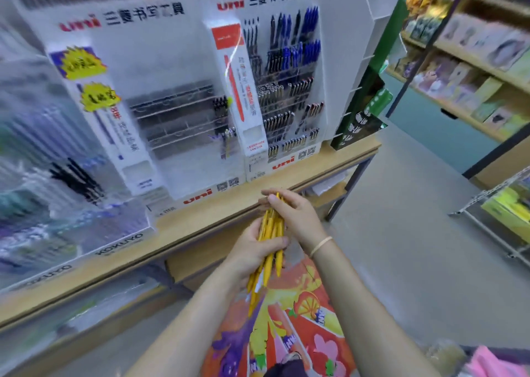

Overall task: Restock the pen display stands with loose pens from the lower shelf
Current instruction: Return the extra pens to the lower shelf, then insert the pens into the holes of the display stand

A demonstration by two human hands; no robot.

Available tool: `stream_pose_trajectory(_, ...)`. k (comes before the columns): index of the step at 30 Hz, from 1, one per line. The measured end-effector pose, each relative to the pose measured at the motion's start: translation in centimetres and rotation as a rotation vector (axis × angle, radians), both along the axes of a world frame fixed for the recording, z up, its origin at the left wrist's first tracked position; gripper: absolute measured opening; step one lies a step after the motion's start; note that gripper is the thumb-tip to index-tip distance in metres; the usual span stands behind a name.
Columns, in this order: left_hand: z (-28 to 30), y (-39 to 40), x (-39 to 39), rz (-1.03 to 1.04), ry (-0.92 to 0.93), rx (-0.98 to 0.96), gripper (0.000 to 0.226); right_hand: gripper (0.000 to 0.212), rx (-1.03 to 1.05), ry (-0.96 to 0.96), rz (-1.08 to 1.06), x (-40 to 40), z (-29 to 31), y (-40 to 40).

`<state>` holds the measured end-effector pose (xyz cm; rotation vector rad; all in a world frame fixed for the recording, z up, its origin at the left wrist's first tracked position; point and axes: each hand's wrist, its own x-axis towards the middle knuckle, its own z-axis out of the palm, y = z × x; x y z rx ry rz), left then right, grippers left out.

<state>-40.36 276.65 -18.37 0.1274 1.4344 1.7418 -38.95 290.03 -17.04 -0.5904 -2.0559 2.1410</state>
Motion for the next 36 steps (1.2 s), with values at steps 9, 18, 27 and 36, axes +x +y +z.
stream_pose_trajectory(9, 2.0, -23.6, -5.9, 0.693, 0.126, 0.074, 0.019, 0.019, -0.088, -0.016, 0.185, -2.9, -0.3, -25.6)
stream_pose_trajectory(18, 3.4, -41.8, -6.7, 1.076, 0.075, 0.19, 0.021, 0.045, -0.133, -0.075, 0.018, -3.2, 0.2, -48.8)
stream_pose_trajectory(27, 3.6, -44.3, -4.8, 0.962, -0.152, 0.342, 0.012, 0.04, -0.035, 0.078, -0.133, -5.3, 1.4, -52.6)
stream_pose_trajectory(36, 3.4, -43.2, -6.9, 0.838, -0.058, 0.125, 0.015, 0.026, -0.071, 0.062, 0.118, -7.7, -0.7, -48.7)
